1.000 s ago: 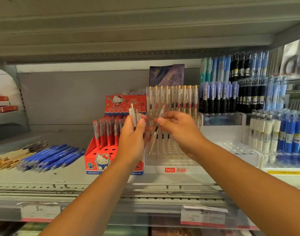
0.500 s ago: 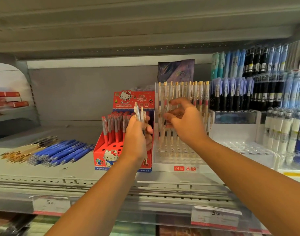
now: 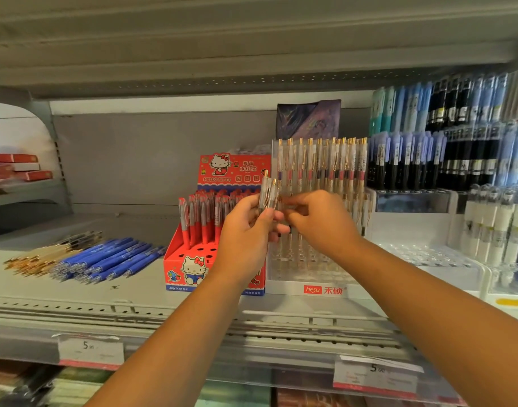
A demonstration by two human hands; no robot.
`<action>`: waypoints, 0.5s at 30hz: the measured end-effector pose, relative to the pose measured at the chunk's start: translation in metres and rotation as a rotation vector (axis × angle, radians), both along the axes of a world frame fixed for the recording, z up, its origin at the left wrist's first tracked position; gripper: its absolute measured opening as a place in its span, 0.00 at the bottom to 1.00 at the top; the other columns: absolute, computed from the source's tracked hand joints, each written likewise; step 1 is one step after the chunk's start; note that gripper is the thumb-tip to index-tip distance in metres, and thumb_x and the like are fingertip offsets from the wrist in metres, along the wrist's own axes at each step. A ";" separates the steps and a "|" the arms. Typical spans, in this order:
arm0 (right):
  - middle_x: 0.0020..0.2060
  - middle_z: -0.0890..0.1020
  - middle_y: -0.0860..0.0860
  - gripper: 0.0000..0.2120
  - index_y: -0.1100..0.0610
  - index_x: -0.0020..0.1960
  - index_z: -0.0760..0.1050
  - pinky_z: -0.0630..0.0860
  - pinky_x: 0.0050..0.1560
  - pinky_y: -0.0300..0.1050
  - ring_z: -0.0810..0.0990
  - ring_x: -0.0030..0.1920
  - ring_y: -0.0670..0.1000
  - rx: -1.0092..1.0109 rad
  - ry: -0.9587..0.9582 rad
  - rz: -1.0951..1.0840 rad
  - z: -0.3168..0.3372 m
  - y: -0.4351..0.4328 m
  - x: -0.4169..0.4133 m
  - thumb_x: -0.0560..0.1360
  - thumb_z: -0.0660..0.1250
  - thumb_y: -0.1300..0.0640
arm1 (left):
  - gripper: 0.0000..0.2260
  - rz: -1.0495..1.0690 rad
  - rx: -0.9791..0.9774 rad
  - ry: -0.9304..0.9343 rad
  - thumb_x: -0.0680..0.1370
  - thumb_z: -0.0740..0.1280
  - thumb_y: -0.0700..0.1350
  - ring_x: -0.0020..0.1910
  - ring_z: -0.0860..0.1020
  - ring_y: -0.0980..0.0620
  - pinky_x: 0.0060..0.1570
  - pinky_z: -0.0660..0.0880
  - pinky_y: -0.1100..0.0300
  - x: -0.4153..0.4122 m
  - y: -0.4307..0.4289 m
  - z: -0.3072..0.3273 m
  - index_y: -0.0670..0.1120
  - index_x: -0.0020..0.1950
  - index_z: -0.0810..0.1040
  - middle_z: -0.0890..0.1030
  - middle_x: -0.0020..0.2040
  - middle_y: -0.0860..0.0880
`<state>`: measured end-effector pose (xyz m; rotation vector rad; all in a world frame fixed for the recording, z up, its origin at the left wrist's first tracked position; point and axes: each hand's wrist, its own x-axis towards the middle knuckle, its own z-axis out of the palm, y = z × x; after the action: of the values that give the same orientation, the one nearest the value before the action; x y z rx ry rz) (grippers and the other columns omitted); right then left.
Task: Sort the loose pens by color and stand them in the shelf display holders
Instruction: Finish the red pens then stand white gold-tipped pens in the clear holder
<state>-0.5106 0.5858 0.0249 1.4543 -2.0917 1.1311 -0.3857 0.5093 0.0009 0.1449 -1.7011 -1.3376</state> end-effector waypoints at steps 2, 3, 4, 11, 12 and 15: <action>0.50 0.86 0.47 0.14 0.50 0.63 0.80 0.81 0.50 0.48 0.82 0.46 0.46 0.018 0.007 -0.019 -0.001 0.004 0.000 0.79 0.65 0.57 | 0.10 -0.007 -0.005 -0.001 0.83 0.61 0.38 0.42 0.85 0.51 0.39 0.79 0.63 0.000 0.000 0.000 0.50 0.58 0.78 0.85 0.46 0.46; 0.48 0.85 0.46 0.15 0.50 0.63 0.79 0.81 0.47 0.44 0.82 0.43 0.45 -0.001 0.002 -0.029 -0.001 0.005 0.000 0.78 0.64 0.59 | 0.10 -0.012 -0.006 0.000 0.83 0.61 0.39 0.43 0.85 0.51 0.40 0.80 0.62 0.001 0.000 0.000 0.50 0.58 0.78 0.85 0.46 0.46; 0.47 0.84 0.45 0.16 0.51 0.64 0.79 0.79 0.45 0.40 0.80 0.42 0.43 -0.038 -0.029 -0.024 -0.001 0.007 0.000 0.78 0.64 0.60 | 0.10 -0.019 -0.003 0.003 0.83 0.62 0.38 0.44 0.85 0.50 0.40 0.80 0.62 0.001 0.001 0.000 0.51 0.58 0.78 0.85 0.46 0.46; 0.42 0.86 0.46 0.07 0.49 0.48 0.81 0.80 0.38 0.37 0.85 0.44 0.46 -0.236 -0.573 0.349 0.010 0.021 0.010 0.74 0.72 0.61 | 0.11 -0.110 -0.006 -0.029 0.81 0.63 0.37 0.45 0.85 0.47 0.40 0.81 0.59 -0.001 0.003 0.000 0.50 0.59 0.77 0.86 0.47 0.46; 0.41 0.86 0.47 0.07 0.50 0.48 0.81 0.79 0.37 0.36 0.85 0.42 0.44 -0.238 -0.577 0.353 0.009 0.022 0.011 0.73 0.74 0.60 | 0.11 -0.113 -0.018 -0.039 0.81 0.63 0.37 0.45 0.85 0.48 0.41 0.82 0.58 -0.001 0.004 -0.001 0.50 0.59 0.77 0.86 0.47 0.47; 0.40 0.86 0.50 0.08 0.55 0.49 0.80 0.81 0.41 0.39 0.85 0.41 0.46 -0.278 -0.621 0.340 0.009 0.026 0.011 0.71 0.75 0.62 | 0.10 -0.106 -0.037 -0.033 0.82 0.63 0.38 0.47 0.85 0.49 0.46 0.82 0.55 -0.002 0.004 -0.001 0.49 0.59 0.78 0.86 0.48 0.49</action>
<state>-0.4996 0.6117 0.0338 1.4811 -1.9560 2.1391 -0.3874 0.5128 -0.0003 0.0561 -1.7812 -1.3870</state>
